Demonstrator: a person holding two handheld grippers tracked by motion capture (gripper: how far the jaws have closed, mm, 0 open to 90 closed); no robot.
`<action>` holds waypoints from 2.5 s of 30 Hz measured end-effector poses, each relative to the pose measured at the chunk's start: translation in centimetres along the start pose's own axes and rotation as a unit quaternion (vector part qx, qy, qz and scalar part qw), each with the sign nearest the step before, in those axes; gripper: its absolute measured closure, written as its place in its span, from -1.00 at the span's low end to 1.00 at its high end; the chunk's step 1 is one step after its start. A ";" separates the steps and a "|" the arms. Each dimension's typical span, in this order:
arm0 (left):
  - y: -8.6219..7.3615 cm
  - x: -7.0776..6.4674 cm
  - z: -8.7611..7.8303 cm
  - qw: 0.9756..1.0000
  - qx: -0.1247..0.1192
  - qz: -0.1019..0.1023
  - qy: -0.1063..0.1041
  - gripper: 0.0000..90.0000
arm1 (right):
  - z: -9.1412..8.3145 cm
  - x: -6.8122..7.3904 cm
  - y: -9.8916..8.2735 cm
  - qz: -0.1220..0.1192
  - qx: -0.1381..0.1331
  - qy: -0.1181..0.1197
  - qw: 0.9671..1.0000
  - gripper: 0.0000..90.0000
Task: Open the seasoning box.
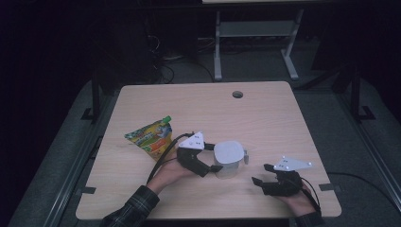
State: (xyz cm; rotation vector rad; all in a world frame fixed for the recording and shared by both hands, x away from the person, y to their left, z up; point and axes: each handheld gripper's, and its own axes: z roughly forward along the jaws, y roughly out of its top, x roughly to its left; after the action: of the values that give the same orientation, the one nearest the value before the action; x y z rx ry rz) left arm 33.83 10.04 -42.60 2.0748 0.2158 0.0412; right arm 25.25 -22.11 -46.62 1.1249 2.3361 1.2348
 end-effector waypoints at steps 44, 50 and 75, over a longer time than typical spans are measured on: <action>1.0 -0.3 -1.1 1.000 -0.016 0.000 0.009 -0.44 | 0.2 -0.1 0.0 -0.005 0.007 -0.003 1.000 -0.37; 1.1 -0.3 -1.2 1.000 -0.022 -0.005 0.010 -0.41 | 0.2 -0.1 0.0 -0.005 0.007 -0.003 1.000 -0.37; 1.6 -0.5 -1.8 0.999 -0.030 -0.012 0.018 -0.18 | 0.2 -0.1 0.0 -0.004 0.008 -0.004 1.000 -0.36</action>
State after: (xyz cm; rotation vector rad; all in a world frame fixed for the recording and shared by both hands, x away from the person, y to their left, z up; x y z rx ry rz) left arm 33.29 10.74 -40.28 2.0136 0.2577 0.0703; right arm 25.41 -22.09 -46.77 1.1218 2.3466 1.2071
